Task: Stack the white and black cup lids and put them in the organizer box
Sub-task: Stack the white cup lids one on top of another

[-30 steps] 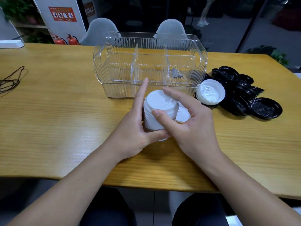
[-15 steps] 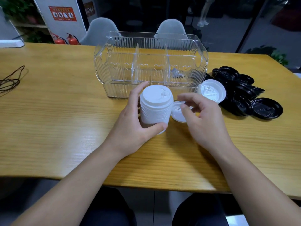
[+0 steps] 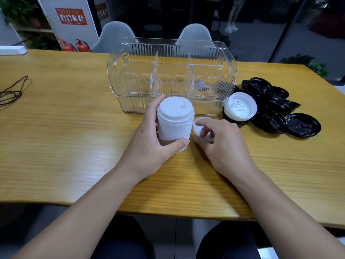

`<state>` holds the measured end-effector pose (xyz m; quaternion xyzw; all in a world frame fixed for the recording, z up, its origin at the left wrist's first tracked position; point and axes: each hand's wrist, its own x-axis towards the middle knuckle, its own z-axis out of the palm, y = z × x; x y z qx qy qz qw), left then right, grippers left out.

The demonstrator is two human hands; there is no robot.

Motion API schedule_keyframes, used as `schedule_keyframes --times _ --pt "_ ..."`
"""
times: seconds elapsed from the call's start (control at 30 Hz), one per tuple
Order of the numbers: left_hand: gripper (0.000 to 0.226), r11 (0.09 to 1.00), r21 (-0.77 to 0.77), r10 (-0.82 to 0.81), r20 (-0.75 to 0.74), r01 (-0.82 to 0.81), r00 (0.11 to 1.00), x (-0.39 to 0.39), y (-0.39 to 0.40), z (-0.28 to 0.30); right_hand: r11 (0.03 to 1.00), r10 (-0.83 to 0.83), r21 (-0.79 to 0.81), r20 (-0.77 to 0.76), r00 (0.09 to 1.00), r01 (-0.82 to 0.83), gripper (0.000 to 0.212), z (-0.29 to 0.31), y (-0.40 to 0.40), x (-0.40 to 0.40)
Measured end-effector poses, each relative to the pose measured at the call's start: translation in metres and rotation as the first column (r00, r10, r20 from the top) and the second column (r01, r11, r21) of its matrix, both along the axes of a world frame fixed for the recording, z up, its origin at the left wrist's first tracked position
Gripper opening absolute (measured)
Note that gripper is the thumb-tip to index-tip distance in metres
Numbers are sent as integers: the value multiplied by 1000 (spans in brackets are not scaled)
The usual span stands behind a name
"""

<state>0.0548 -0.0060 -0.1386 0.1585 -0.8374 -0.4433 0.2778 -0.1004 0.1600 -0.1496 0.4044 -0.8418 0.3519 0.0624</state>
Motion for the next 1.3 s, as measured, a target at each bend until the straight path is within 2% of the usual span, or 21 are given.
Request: schedule_keyframes --times 0.17,0.3,0.47,0.57,0.7,0.83,0.9,1.07,1.3 --pt "111 1000 6 -7 -3 7 1000 0 0 0 997 -34 -65 -23 999 32 31 3 1 0" --pt "114 1000 3 -22 -12 23 1000 1 1 1 959 36 -283 179 983 16 30 11 3 0" --pt "110 997 50 -56 -38 57 998 3 5 5 838 173 -543 362 916 56 33 23 6 -2" --pt "97 995 73 -68 -46 72 997 4 5 5 732 285 -673 437 853 100 37 30 7 -4" --pt "98 991 64 -117 -36 119 993 7 6 6 615 467 -777 497 731 136 42 38 8 -5" --pt "103 990 42 -130 -47 132 990 9 7 7 552 629 -817 540 559 168 44 47 11 -2" --pt "104 989 25 -144 -57 145 988 9 9 7 557 684 -823 530 502 110 47 47 10 2" --pt "93 984 -6 -177 -110 177 978 11 10 7 580 716 -814 485 501 -41 52 42 8 12" --pt "90 985 -16 -173 -126 172 977 11 9 7 651 603 -755 449 659 -81 44 41 10 12"
